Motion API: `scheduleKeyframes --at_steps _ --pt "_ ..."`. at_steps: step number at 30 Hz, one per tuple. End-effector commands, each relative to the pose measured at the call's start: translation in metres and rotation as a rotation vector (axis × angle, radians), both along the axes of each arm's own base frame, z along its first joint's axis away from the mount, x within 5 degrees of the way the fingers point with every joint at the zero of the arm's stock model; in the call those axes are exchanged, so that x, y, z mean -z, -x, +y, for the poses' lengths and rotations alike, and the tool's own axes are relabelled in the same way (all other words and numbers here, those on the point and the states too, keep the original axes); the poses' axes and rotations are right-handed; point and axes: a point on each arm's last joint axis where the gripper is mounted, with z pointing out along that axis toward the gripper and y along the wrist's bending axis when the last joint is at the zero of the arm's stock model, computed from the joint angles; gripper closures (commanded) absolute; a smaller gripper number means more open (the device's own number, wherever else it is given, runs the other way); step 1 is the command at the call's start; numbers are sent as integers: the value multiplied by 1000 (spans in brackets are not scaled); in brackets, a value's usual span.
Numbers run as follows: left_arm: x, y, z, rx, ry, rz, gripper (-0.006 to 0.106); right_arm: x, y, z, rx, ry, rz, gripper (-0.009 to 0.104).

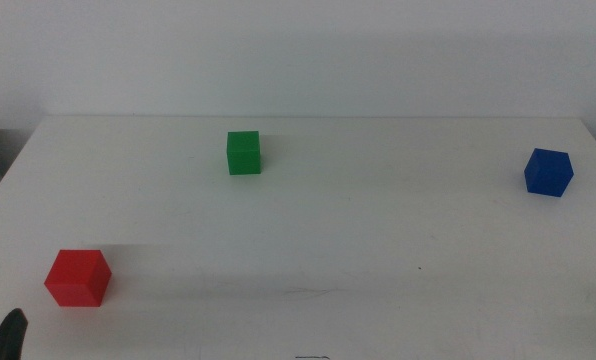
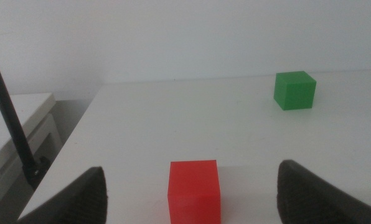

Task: Stack red cubes first, then green, then blue cubes in a specific spot.

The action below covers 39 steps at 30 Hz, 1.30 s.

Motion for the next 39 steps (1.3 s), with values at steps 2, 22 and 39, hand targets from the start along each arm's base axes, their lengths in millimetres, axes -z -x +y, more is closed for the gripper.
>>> scheduleKeyframes --at_steps 2,22,39 --pt "-10 1 0 -2 17 -91 7 -14 1 0 -5 30 -115 24" --pt "-154 -103 -2 23 21 708 7 -14 1 0 -5 30 -115 24" --pt "-109 -210 -2 24 23 1112 7 -14 1 0 -5 30 -115 24"
